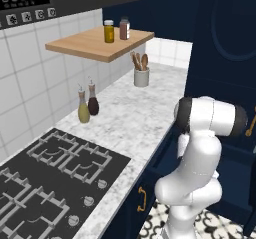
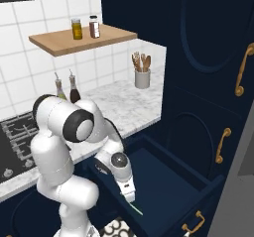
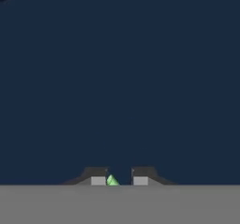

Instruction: Take a straw from the drawer in front and place it inside the glass cup on the dining counter.

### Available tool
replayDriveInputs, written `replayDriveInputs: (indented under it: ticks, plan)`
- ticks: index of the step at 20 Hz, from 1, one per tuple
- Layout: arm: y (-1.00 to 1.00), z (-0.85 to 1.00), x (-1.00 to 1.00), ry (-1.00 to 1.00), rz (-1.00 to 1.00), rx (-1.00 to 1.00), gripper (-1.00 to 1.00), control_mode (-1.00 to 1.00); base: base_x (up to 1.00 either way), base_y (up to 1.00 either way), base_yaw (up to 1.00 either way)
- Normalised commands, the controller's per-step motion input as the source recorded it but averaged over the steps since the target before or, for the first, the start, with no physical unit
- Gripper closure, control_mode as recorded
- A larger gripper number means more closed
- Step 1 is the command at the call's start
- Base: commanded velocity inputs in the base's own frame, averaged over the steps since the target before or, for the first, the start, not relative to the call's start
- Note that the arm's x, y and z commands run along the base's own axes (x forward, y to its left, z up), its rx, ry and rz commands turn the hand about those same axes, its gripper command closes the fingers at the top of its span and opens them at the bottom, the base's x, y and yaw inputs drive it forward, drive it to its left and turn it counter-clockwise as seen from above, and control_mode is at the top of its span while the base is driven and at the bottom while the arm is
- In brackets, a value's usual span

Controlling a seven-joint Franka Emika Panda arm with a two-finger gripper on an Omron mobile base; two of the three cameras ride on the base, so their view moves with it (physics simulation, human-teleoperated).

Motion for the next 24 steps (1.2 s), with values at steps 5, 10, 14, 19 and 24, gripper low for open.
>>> replayDriveInputs:
  ticks: [5, 10, 14, 19, 24]
  plan:
    - [-0.45, 0.99, 0.05, 0.07, 0.0, 0.03, 1.0, -1.0, 0.0, 0.0, 0.0]
    - [-0.55, 1.0, 0.03, 0.04, 0.02, 0.11, 1.0, -1.0, 0.0, 0.0, 0.0]
    - [-0.62, 1.0, 0.0, 0.09, 0.07, 0.2, 1.0, -1.0, 0.0, 0.0, 0.0]
    - [-0.62, 1.0, 0.0, 0.13, 0.09, 0.26, 1.0, -1.0, 0.0, 0.0, 0.0]
    - [-0.44, 1.0, 0.0, 0.18, 0.05, 0.26, 1.0, -1.0, 0.0, 0.0, 0.0]
